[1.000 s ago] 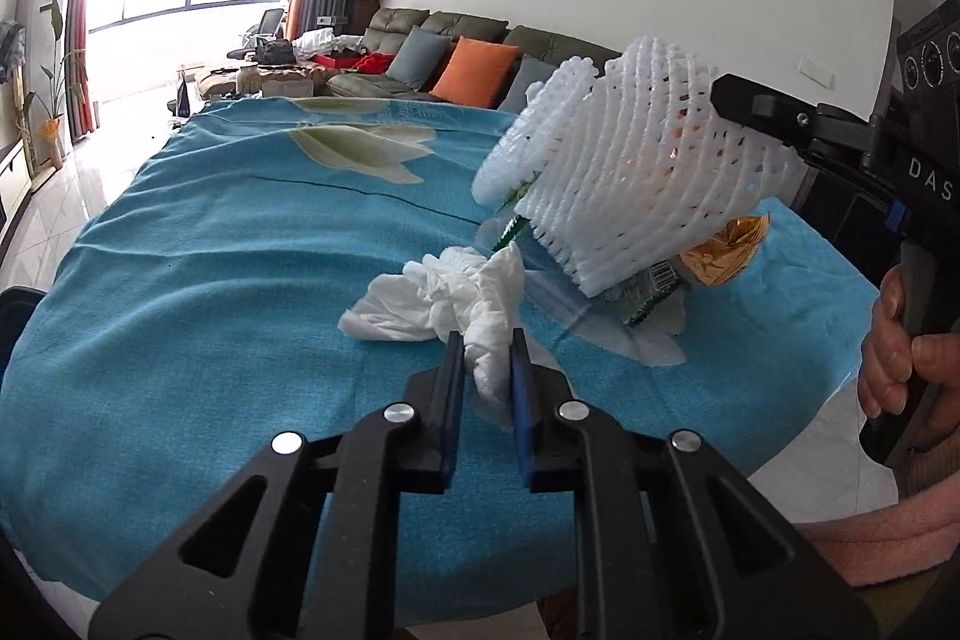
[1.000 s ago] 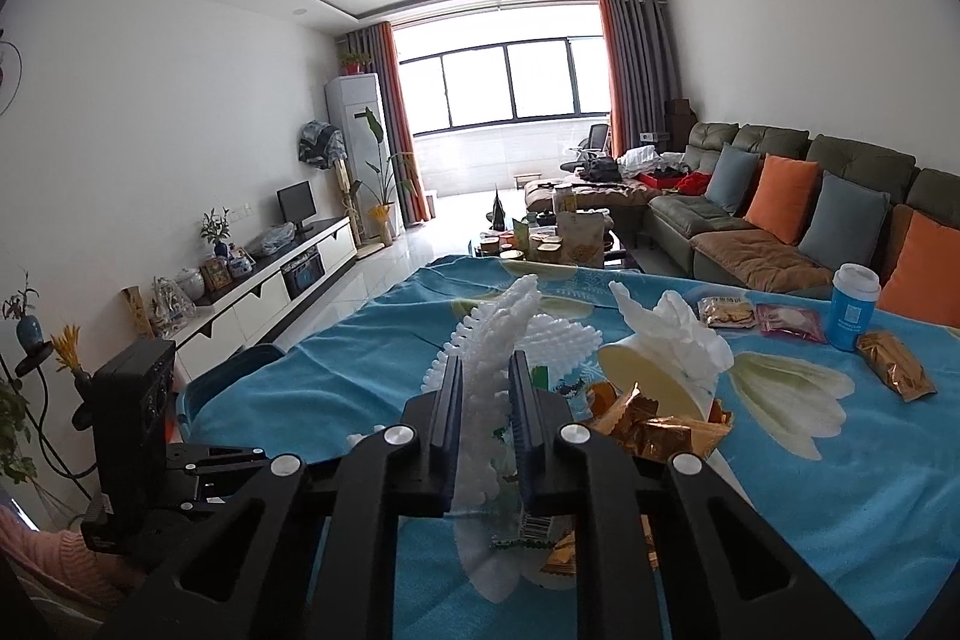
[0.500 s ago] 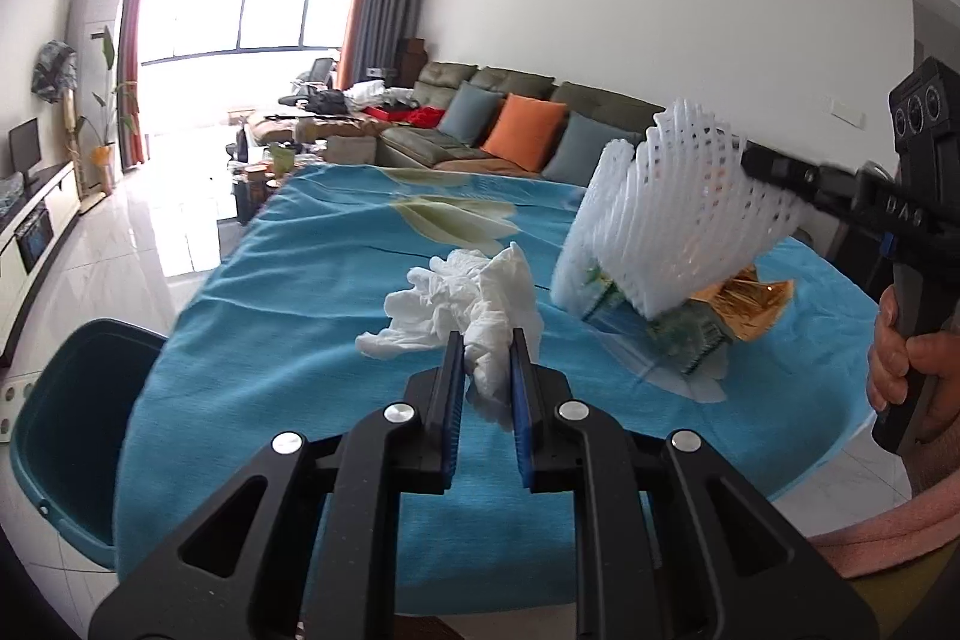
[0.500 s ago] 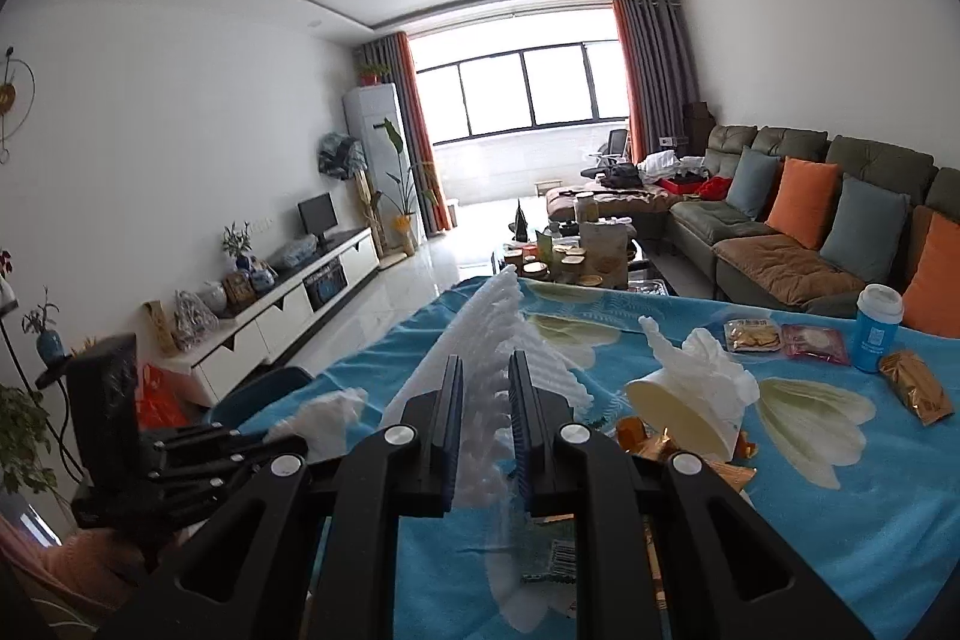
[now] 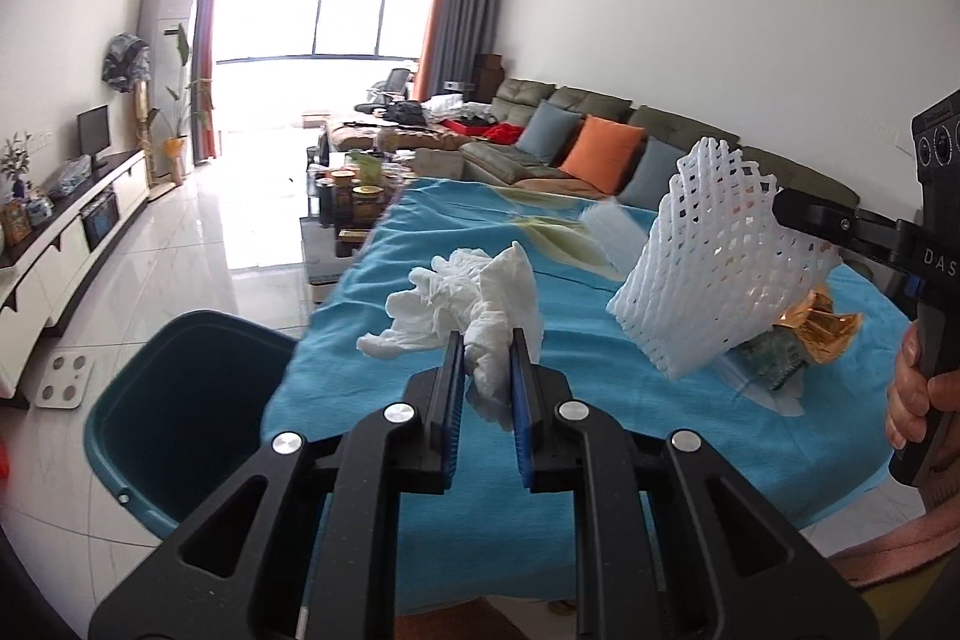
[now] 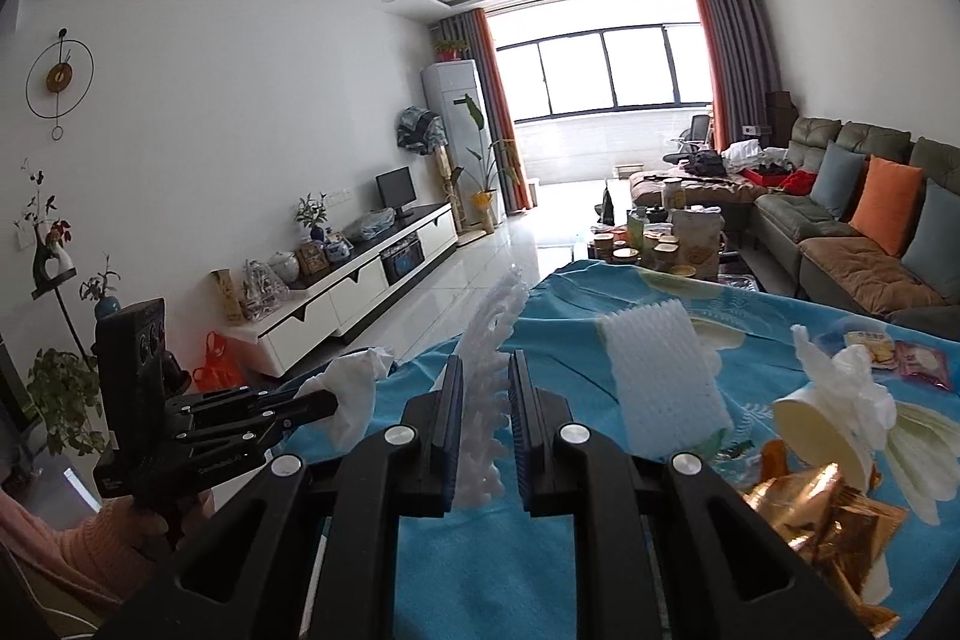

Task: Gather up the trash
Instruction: 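Carry tissue and foam net to the teal bin and release both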

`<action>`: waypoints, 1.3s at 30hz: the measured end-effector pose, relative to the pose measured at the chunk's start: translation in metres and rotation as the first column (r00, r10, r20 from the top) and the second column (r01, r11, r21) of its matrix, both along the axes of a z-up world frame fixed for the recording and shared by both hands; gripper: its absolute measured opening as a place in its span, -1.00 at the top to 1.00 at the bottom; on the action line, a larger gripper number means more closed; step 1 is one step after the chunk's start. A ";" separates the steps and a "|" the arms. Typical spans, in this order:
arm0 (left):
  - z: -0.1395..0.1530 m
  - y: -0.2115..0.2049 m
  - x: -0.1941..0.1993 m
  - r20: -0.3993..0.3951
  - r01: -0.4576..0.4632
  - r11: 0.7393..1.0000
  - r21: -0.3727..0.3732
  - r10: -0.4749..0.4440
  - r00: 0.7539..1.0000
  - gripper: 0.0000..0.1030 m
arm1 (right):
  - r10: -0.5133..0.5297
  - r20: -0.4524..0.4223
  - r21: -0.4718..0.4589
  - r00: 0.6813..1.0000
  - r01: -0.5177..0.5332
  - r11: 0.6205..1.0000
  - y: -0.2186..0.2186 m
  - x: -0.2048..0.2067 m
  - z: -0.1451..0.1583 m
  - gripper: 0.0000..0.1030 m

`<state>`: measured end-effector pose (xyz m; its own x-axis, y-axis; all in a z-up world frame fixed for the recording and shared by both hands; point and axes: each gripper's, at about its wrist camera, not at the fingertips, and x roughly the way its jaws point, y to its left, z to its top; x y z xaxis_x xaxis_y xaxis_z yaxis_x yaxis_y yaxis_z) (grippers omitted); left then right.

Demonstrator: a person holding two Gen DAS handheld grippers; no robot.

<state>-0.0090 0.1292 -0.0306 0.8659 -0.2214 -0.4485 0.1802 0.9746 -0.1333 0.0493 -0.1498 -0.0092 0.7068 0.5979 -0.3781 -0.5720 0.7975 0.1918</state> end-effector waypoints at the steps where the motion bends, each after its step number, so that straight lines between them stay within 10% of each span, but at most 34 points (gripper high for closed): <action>1: 0.000 0.006 -0.001 -0.001 -0.016 1.000 0.006 0.016 1.000 0.71 | 0.016 -0.004 0.000 1.000 -0.016 1.000 0.008 0.004 0.000 0.73; 18: -0.020 0.128 0.010 -0.100 -0.287 0.957 0.043 0.290 0.952 0.70 | 0.237 -0.073 0.007 0.969 -0.237 0.972 0.153 0.080 -0.006 0.73; 39: -0.083 0.166 0.063 -0.253 -0.360 0.933 0.004 0.349 0.902 0.43 | 0.240 -0.337 -0.131 0.910 -0.298 0.946 0.253 0.124 -0.075 0.47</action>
